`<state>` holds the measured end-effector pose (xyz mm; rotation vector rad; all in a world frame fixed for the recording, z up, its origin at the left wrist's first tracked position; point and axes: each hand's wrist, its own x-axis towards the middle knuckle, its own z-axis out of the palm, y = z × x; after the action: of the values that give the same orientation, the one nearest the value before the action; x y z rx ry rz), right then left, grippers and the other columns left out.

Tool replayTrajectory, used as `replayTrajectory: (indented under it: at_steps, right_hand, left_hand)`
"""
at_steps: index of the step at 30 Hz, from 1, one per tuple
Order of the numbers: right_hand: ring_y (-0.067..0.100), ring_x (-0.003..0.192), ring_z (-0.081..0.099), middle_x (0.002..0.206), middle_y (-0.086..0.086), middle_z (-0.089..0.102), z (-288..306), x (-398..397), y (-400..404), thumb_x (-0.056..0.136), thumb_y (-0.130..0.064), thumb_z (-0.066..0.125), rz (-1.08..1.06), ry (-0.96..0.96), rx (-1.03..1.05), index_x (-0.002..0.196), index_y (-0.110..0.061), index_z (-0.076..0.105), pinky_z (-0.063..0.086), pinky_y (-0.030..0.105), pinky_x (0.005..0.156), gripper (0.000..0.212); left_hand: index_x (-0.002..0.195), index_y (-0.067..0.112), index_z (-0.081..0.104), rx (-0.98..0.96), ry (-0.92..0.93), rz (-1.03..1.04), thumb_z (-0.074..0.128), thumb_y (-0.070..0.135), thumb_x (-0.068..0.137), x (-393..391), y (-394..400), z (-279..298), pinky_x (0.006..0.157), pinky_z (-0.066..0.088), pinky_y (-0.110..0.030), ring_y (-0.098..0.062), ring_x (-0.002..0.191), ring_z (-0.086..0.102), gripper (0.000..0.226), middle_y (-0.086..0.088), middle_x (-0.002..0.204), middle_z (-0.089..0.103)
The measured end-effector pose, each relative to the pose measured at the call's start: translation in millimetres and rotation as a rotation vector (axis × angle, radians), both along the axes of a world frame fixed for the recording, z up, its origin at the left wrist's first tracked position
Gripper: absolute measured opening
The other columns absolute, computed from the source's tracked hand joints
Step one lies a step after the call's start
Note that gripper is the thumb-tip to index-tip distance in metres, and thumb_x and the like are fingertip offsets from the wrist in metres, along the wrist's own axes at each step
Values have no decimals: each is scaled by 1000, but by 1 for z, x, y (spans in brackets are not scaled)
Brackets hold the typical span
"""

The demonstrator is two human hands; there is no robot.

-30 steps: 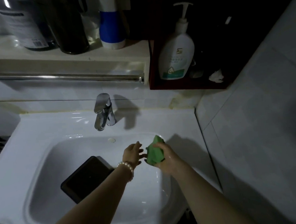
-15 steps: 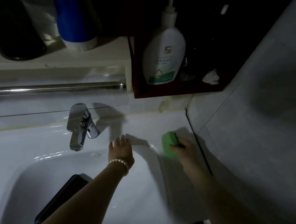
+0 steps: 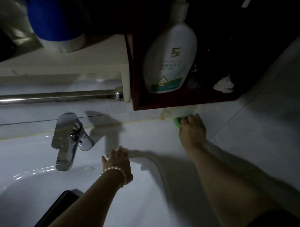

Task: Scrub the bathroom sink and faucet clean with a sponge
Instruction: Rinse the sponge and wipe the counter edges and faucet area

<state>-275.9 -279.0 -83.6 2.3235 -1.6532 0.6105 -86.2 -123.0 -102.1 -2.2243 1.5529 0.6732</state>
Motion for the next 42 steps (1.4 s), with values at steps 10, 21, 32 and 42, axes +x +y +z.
replayTrajectory:
  at_steps: [10,21,32,42]
  right_hand:
    - [36,119,46,134,22,43,-37,28,-34,93,-9,47,-446,-342,436,137,2,33,39,42,94,47]
    - [32,95,59,101,18,66,-50,95,19,77,6,57,6,-581,644,96,-3,64,41,31,77,22]
    - [29,87,58,90,17,65,-1,49,14,73,7,64,55,-733,585,90,-2,66,44,35,76,20]
    - [35,102,57,112,22,62,-37,42,11,96,-12,43,-289,-46,400,119,1,50,41,38,80,28]
  left_hand:
    - [148,12,2,-85,3,-30,57,25,77,2,6,-6,114,23,-47,-30,141,10,91,-5,157,-1]
    - [146,12,17,-126,-12,-53,59,26,73,2,4,-6,109,30,-42,-29,132,25,86,-4,152,13]
    - [139,17,26,-124,15,-44,59,25,70,10,2,2,96,36,-39,-26,123,35,77,0,140,29]
    - [137,14,30,-148,6,-49,61,26,70,10,2,-2,98,37,-40,-27,120,36,74,-2,137,31]
